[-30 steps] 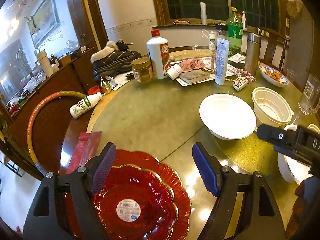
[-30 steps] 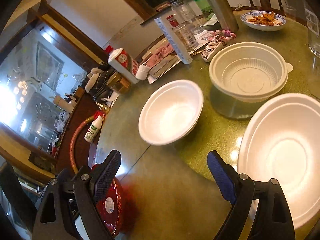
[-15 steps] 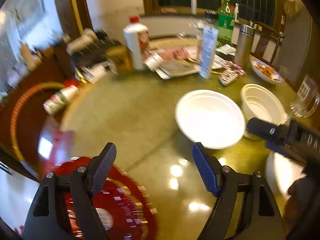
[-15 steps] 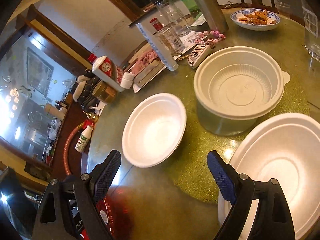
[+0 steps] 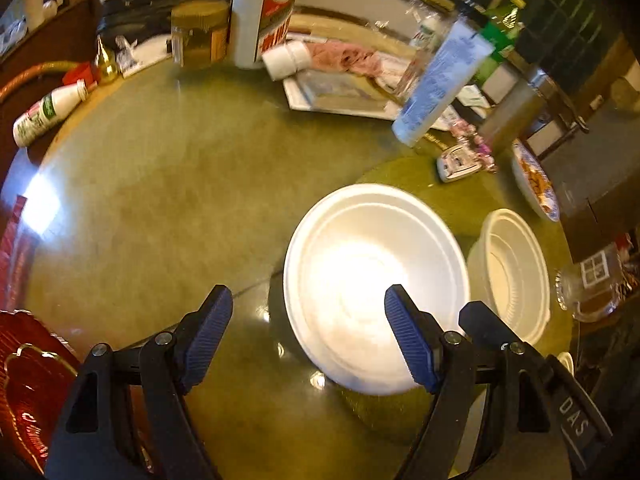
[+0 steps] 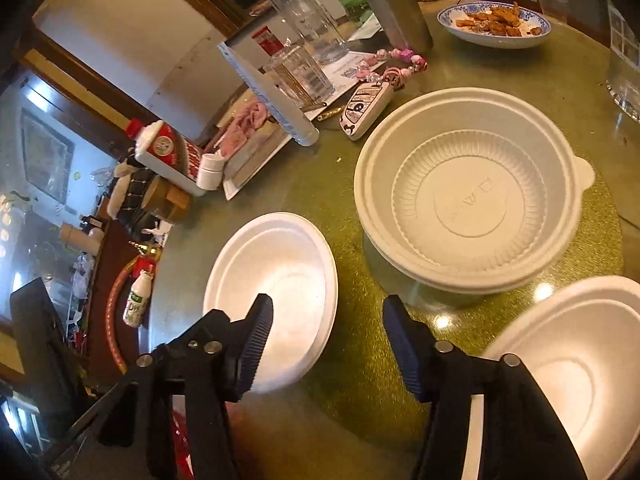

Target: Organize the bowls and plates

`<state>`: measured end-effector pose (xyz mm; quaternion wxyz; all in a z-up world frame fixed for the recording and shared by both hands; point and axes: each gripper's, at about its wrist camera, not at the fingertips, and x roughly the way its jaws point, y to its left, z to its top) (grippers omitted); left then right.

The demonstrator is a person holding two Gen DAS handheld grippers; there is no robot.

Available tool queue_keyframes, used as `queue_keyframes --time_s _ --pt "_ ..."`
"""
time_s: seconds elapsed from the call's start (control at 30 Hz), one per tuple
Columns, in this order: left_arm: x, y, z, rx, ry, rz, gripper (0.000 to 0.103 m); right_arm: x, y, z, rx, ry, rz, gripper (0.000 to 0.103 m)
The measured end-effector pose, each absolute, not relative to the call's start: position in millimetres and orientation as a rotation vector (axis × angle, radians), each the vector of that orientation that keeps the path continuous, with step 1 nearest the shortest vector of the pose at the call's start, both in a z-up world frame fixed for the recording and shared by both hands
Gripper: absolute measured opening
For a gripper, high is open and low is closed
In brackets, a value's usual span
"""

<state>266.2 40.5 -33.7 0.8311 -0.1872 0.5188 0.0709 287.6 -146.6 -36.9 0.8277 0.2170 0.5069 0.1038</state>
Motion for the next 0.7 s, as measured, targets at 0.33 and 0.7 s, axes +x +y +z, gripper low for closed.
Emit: queue_keyframes --time_s 0.33,0.7 --pt "245 39 -32 -0.36 1.075 0.128 0.011 272 -140 -30 0.393 1.049 0.249 0.007" --pt "170 25 4 -0.306 0.932 0.099 0.011 191 -151 5 0.356 0.917 0.293 0.008"
